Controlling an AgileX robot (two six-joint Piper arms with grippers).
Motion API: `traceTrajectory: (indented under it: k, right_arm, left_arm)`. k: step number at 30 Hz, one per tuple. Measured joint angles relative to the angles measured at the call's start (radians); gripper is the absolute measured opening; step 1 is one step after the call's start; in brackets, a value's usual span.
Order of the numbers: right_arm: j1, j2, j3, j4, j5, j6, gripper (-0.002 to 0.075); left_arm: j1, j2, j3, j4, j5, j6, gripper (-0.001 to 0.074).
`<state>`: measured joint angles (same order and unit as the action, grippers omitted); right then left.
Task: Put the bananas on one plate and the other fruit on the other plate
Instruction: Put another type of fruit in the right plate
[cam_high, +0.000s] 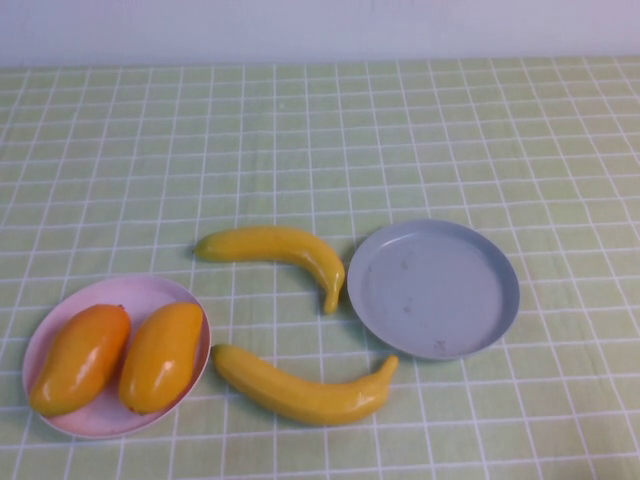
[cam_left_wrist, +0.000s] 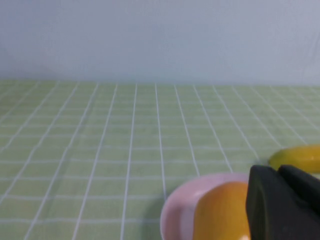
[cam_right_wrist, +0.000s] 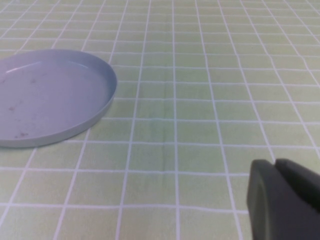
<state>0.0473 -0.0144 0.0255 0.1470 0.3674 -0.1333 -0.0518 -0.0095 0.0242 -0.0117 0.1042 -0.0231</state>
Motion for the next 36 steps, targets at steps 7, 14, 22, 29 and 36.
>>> traceTrajectory:
  k: [7,14,22,29,36]
  right_arm:
    - [0.000,0.000,0.000,0.000,0.002,0.000,-0.0015]
    - [0.000,0.000,0.000,0.000,0.002,0.000,-0.0015]
    - [0.000,0.000,0.000,0.000,0.002,0.000,-0.0015]
    - [0.000,0.000,0.000,0.000,0.002,0.000,-0.0015]
    - [0.000,0.000,0.000,0.000,0.002,0.000,-0.0015]
  left_arm:
    - [-0.008,-0.002,0.002,0.012,0.250,0.000,0.0002]
    - [-0.008,-0.002,0.002,0.012,0.267,0.000,0.0002]
    - [-0.008,-0.002,0.002,0.012,0.267,0.000,0.0002]
    - [-0.008,-0.002,0.002,0.012,0.269,0.001,0.0002]
    - [-0.008,-0.002,0.002,0.012,0.269,0.001,0.0002]
